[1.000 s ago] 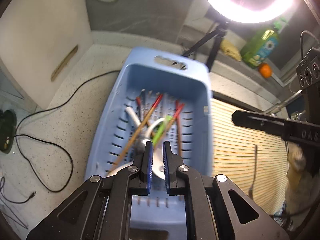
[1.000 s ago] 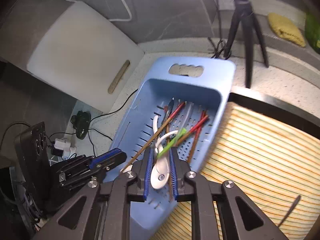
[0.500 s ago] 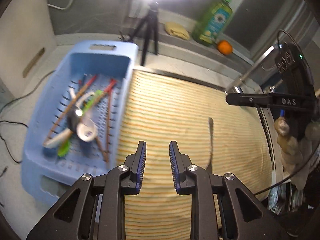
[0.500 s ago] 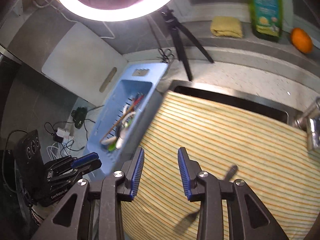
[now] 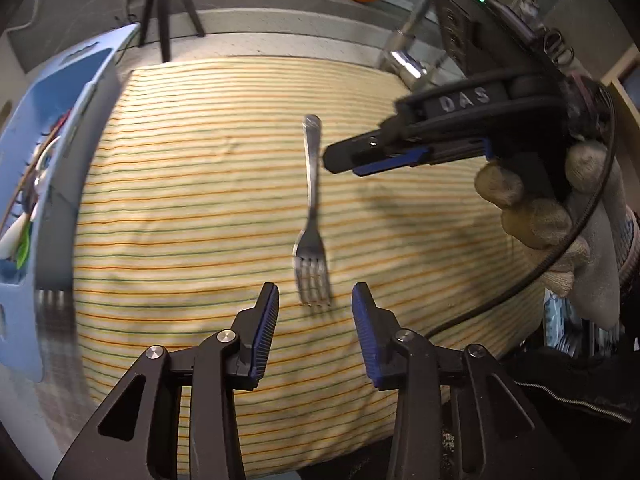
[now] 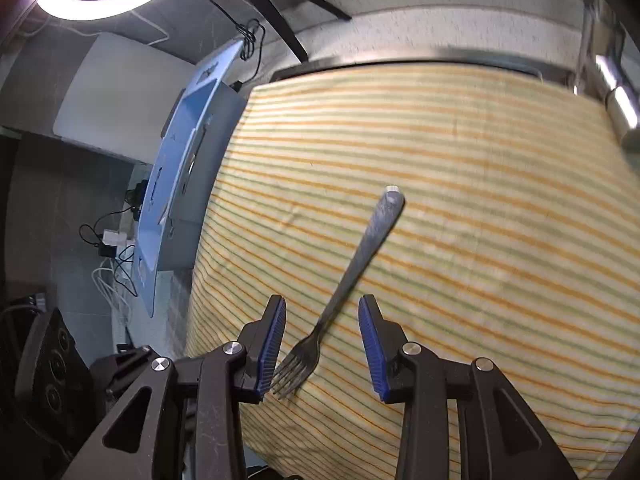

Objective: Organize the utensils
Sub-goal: 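Move the left tool to the metal fork and close on its handle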

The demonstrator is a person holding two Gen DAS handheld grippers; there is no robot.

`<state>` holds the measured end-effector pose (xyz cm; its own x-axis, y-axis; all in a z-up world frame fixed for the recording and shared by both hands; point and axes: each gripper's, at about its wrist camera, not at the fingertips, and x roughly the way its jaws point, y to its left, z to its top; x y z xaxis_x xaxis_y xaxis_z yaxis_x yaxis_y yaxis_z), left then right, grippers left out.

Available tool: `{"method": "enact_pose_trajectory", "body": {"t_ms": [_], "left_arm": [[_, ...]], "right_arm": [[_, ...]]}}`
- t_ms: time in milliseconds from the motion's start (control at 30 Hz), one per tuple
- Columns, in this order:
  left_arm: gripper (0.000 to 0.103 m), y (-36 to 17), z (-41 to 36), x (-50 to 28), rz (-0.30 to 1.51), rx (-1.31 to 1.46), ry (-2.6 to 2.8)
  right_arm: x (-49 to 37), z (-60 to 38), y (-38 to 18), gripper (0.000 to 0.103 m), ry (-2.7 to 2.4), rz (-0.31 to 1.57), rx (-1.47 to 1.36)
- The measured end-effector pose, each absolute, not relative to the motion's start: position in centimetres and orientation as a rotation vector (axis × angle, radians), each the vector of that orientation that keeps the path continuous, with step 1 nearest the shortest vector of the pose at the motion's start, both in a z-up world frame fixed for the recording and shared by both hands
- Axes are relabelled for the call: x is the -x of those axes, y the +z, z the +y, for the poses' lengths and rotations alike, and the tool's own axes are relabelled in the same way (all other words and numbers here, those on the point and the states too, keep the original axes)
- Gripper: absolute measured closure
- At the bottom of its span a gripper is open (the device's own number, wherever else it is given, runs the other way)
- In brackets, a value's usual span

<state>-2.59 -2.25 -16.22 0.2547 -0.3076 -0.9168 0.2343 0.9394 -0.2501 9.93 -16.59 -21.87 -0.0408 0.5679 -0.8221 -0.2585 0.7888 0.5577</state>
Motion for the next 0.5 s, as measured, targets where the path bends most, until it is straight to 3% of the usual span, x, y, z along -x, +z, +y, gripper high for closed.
{"method": "enact_pose_trajectory", "body": {"t_ms": [400,500], "left_arm": [[0.067,-19.4,-5.2,2.0,1.313,-0.098,-0.349],[0.074,-19.9,-5.2,2.3,1.308,-0.098,-0.344]], "right_arm": [[-9.8,-16.8,-25.9,0.069,0.710,1.550,-0.436],[-10.1,-16.7,-26.2,0.070,0.715,1.551,-0.478]]}}
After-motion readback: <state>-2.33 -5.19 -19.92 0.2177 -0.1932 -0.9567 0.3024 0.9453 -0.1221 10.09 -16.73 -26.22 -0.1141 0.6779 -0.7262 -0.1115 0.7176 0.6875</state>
